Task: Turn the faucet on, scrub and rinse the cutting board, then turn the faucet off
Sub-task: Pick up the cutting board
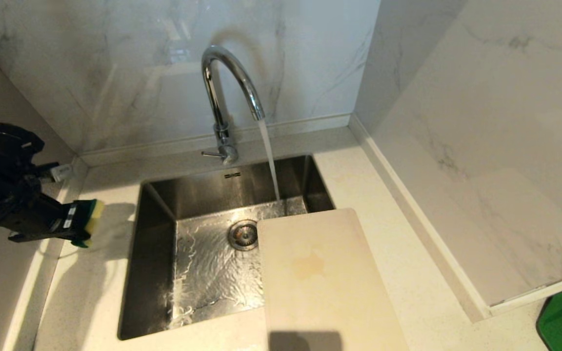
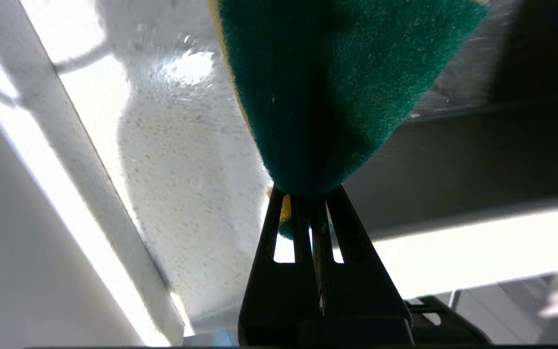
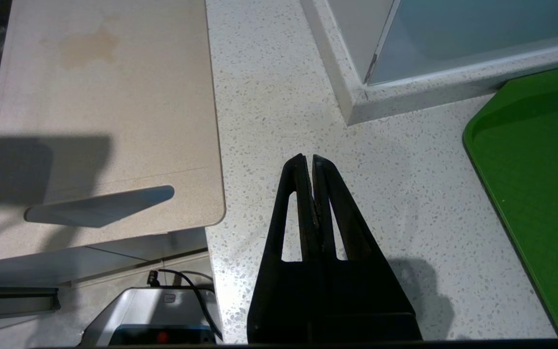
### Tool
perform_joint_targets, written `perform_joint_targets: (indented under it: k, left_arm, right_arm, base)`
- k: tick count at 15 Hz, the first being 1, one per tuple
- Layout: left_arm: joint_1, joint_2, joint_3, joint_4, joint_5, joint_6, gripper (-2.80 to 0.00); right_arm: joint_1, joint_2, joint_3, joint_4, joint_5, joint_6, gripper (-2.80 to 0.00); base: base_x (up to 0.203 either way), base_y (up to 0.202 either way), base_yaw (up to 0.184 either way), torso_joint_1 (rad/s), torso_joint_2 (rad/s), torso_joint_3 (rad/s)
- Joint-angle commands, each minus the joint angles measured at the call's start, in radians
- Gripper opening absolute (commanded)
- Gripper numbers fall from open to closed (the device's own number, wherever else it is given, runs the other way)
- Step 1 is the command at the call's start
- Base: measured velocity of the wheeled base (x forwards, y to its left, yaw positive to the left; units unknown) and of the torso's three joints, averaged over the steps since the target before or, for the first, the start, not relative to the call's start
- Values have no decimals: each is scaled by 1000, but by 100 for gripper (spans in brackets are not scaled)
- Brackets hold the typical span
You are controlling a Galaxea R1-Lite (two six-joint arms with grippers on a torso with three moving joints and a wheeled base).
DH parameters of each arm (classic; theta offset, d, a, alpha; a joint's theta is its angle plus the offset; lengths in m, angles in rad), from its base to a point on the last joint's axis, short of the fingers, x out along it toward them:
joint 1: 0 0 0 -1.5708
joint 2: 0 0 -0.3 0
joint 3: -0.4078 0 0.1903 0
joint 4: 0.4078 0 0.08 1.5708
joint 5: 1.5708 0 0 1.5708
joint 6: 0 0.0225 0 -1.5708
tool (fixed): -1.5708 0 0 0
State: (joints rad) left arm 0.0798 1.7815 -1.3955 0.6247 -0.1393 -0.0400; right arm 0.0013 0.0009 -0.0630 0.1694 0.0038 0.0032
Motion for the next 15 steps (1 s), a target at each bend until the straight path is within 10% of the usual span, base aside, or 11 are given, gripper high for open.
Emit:
perform_joint_targets:
  k: [1, 15]
  left_arm:
    - [-1, -142, 8, 11, -14, 17, -280]
    - [-60, -972, 323, -5, -18, 85, -280]
  right_arm:
    - [0, 1, 0, 1, 1, 0, -280]
    - [0, 1, 0, 1, 1, 0, -280]
  base:
    - [0, 0, 0, 0, 0, 0]
    - [0, 0, 0, 0, 0, 0]
